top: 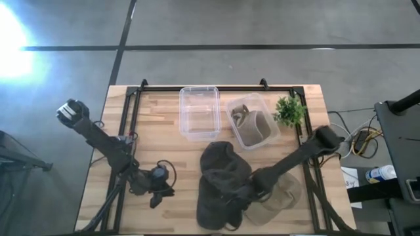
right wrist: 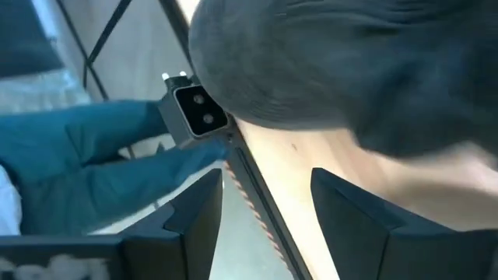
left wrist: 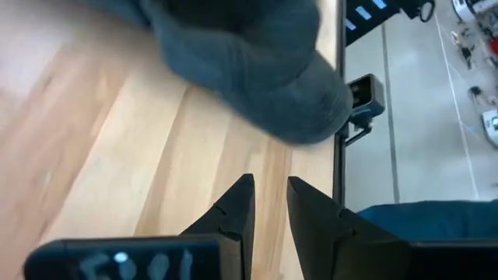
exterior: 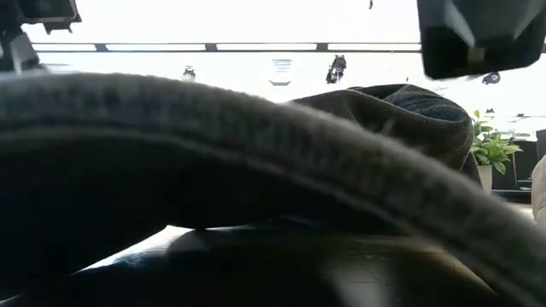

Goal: Pick & Place hat
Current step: Put the bottom black cap into the left transparent bin

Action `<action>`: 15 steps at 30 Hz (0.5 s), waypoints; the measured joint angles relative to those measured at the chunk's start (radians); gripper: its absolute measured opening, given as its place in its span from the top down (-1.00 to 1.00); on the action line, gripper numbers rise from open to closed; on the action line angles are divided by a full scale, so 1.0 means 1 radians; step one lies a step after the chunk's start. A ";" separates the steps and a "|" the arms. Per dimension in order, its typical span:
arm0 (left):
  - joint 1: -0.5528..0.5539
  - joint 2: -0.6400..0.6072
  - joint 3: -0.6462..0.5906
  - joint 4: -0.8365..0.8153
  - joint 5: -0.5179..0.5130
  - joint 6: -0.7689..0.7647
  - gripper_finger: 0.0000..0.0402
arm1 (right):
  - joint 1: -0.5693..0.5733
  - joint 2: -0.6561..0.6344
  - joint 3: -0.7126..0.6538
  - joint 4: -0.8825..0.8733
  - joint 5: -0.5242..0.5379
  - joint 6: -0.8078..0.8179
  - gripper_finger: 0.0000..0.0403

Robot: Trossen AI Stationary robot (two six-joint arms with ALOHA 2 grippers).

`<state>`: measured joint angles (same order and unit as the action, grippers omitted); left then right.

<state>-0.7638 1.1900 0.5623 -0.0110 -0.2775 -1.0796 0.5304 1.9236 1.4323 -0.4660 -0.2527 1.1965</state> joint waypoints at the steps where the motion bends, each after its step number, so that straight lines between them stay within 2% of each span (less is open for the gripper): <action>1: -0.008 0.000 -0.007 0.000 0.000 -0.023 0.65 | -0.001 0.030 0.019 0.012 -0.015 -0.013 0.07; 9: -0.089 0.000 -0.029 -0.007 -0.004 -0.134 0.65 | -0.049 0.251 0.173 0.041 -0.040 -0.097 0.15; 15: -0.153 0.000 -0.028 -0.053 -0.010 -0.288 0.65 | -0.131 0.380 0.325 0.086 0.097 -0.033 0.16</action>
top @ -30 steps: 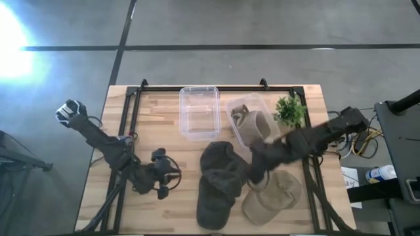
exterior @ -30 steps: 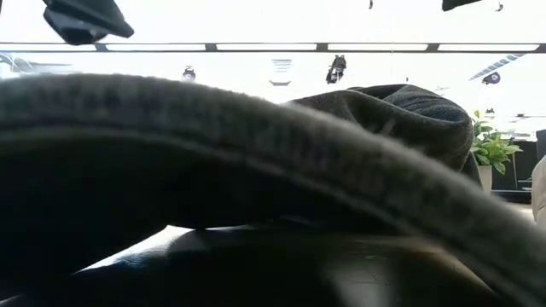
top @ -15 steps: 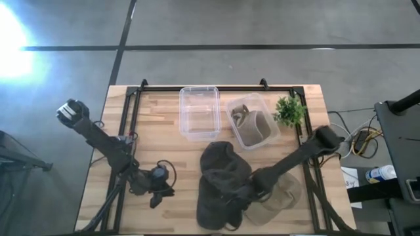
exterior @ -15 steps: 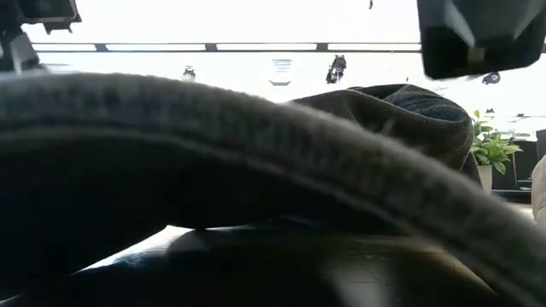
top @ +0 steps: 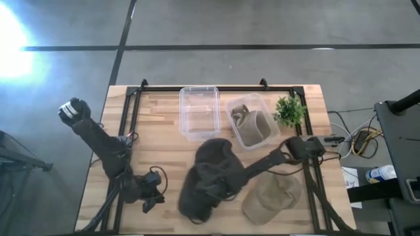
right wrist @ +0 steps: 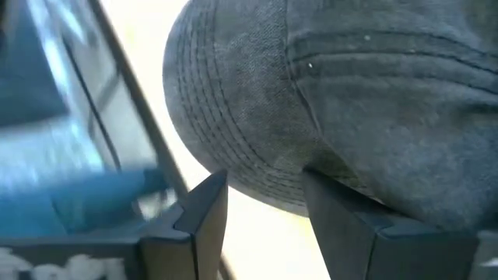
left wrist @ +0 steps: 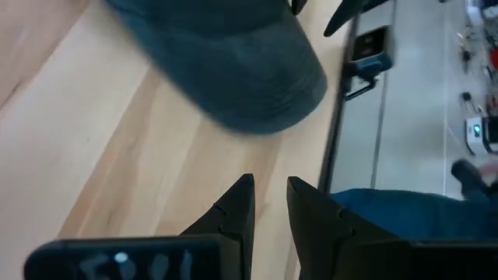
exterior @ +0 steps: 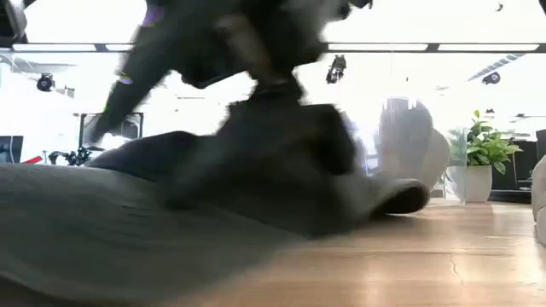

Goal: Pick & Place hat
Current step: Put the bottom black cap into the left transparent bin

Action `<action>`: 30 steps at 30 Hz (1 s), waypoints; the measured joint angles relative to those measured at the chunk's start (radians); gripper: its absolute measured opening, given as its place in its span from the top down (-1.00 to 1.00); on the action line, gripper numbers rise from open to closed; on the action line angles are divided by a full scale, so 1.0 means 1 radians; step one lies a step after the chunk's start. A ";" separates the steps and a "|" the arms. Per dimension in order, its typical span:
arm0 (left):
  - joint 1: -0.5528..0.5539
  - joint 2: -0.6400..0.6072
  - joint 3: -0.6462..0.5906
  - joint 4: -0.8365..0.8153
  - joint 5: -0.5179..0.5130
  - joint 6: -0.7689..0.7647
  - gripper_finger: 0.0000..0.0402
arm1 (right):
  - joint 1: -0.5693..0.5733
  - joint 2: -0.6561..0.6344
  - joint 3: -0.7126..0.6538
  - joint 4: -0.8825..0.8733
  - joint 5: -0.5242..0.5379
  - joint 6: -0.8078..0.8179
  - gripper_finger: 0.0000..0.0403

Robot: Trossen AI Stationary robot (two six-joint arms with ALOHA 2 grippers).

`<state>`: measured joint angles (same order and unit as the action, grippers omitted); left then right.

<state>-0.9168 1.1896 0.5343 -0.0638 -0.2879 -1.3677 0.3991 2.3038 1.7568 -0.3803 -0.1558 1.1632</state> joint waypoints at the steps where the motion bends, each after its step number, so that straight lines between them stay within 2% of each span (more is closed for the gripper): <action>1: -0.012 0.000 0.000 -0.018 -0.006 -0.035 0.65 | -0.014 0.014 0.025 0.008 0.034 0.024 0.16; 6: -0.073 0.012 0.000 -0.113 -0.058 -0.278 0.64 | -0.077 0.076 0.149 0.008 0.190 0.065 0.17; 8: -0.098 0.030 -0.001 -0.127 -0.117 -0.364 0.64 | -0.098 0.094 0.197 0.010 0.190 0.060 0.17; 12: -0.142 0.070 -0.024 -0.135 -0.310 -0.575 0.60 | -0.118 0.118 0.255 0.010 0.179 0.036 0.16; 16: -0.182 0.095 -0.057 -0.142 -0.451 -0.832 0.39 | -0.127 0.125 0.265 -0.013 0.178 0.050 0.16; 19: -0.200 0.110 -0.064 -0.139 -0.533 -0.922 0.22 | -0.128 0.123 0.255 -0.014 0.178 0.058 0.16; 22: -0.194 0.110 -0.062 -0.137 -0.535 -0.927 0.12 | -0.127 0.123 0.250 -0.013 0.175 0.065 0.16; 24: -0.196 0.109 -0.057 -0.139 -0.502 -0.926 0.08 | -0.127 0.123 0.250 -0.013 0.171 0.073 0.16; 26: -0.212 0.111 -0.050 -0.140 -0.450 -0.918 0.08 | -0.127 0.123 0.250 -0.012 0.172 0.080 0.16; 30: -0.223 0.123 -0.046 -0.207 -0.423 -0.932 0.07 | -0.127 0.123 0.249 -0.006 0.172 0.078 0.16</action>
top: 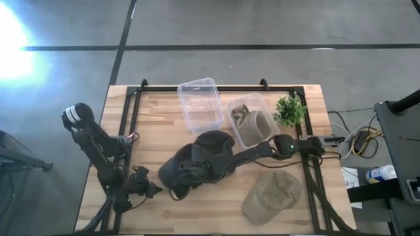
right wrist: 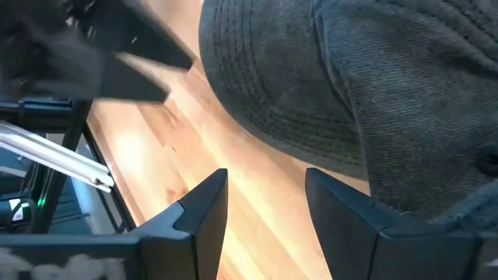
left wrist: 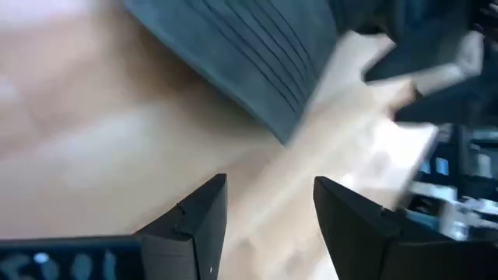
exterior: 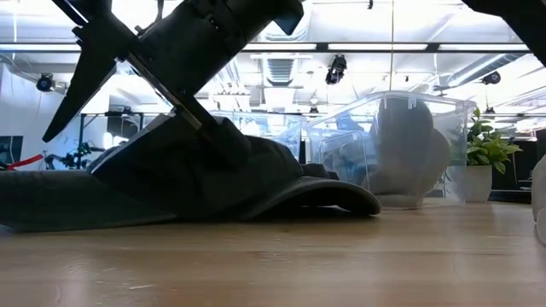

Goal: Pick & Place hat
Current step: Put the bottom black cap into the left transparent bin

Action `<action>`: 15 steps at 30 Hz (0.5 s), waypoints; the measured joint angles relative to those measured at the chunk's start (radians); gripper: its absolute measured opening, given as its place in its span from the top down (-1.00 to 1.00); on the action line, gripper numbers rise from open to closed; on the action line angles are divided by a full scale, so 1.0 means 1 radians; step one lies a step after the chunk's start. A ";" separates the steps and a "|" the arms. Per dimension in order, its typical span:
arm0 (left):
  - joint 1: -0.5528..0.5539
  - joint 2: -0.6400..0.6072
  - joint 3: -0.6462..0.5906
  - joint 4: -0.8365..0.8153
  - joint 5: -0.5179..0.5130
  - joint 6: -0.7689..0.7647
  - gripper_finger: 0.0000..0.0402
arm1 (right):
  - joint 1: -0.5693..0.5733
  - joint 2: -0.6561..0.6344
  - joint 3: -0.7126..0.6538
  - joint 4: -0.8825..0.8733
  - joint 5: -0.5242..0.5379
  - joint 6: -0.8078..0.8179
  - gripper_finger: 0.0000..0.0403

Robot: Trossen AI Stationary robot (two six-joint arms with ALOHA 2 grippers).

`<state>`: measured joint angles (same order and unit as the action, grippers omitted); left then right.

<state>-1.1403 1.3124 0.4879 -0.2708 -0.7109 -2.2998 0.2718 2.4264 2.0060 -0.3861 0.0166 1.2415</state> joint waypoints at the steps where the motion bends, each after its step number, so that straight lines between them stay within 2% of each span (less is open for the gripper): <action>1: 0.005 0.002 0.000 -0.018 -0.003 -0.002 0.07 | 0.000 0.000 0.000 0.000 0.000 0.000 0.16; 5: 0.046 0.009 -0.002 -0.081 -0.043 0.002 0.07 | 0.000 -0.001 -0.001 0.001 0.000 0.000 0.16; 11: 0.064 0.032 -0.003 -0.081 -0.221 0.047 0.07 | 0.000 -0.002 -0.002 0.001 -0.022 -0.003 0.16; 15: 0.064 0.046 -0.003 -0.070 -0.249 0.047 0.07 | 0.000 -0.002 -0.002 0.010 -0.046 -0.006 0.16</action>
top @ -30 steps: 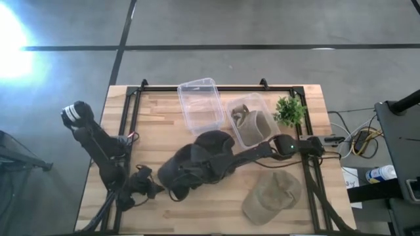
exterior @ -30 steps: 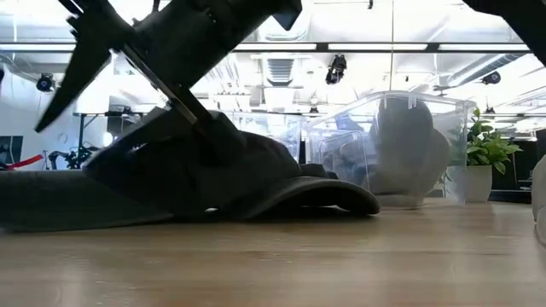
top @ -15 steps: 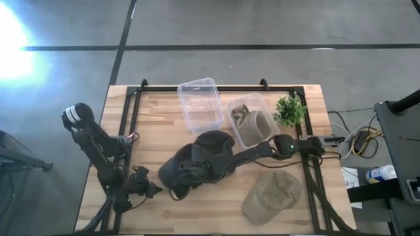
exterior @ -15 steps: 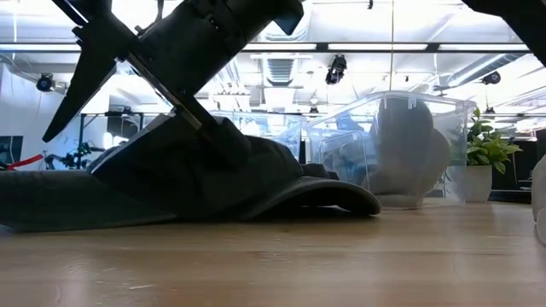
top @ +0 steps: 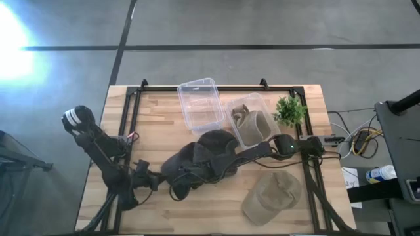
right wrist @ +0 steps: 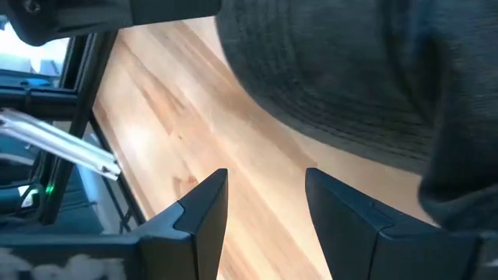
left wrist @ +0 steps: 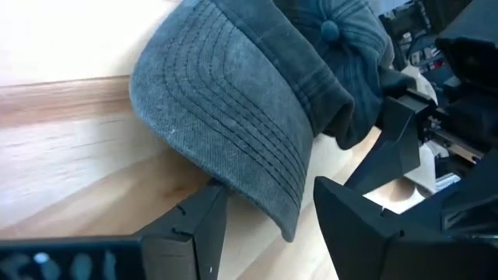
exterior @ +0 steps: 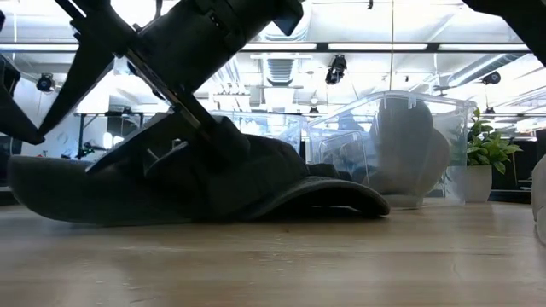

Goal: Pick & Place hat
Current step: Put the bottom black cap into the left transparent bin

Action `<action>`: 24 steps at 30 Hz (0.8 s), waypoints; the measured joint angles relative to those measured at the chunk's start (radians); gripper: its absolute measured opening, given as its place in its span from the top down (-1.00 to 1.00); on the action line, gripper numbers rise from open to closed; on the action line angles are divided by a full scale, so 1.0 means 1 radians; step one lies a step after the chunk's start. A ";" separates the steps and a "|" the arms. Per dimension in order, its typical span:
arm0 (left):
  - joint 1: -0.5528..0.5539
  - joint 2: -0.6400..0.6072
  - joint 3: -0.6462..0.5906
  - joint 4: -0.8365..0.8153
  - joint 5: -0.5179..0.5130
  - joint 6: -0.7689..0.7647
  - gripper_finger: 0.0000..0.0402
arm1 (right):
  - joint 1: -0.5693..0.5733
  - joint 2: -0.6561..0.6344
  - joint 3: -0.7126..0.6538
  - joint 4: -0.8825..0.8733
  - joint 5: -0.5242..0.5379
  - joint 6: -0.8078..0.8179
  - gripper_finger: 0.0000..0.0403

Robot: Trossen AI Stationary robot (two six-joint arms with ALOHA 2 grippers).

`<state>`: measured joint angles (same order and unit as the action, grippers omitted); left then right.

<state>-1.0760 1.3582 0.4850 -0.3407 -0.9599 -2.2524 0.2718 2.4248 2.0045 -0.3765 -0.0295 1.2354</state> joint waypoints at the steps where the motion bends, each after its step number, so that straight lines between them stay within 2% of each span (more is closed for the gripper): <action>1: 0.000 0.005 0.000 0.009 -0.010 0.002 0.07 | 0.000 0.000 0.000 0.005 -0.004 -0.004 0.16; 9: 0.017 0.094 0.000 0.089 -0.108 0.033 0.07 | 0.000 -0.001 -0.016 0.126 -0.025 -0.015 0.16; 15: 0.023 0.187 0.000 0.161 -0.114 0.028 0.07 | 0.000 -0.002 -0.019 0.124 -0.042 -0.038 0.16; 21: 0.022 0.248 0.000 0.181 -0.165 0.002 0.07 | 0.000 -0.022 0.039 0.085 -0.036 -0.101 0.19; 24: 0.024 0.258 0.000 0.190 -0.229 -0.004 0.07 | 0.001 -0.036 0.098 -0.022 0.002 -0.135 0.21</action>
<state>-1.0524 1.6160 0.4854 -0.1512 -1.1888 -2.2562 0.2726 2.3890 2.1027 -0.3986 -0.0273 1.1000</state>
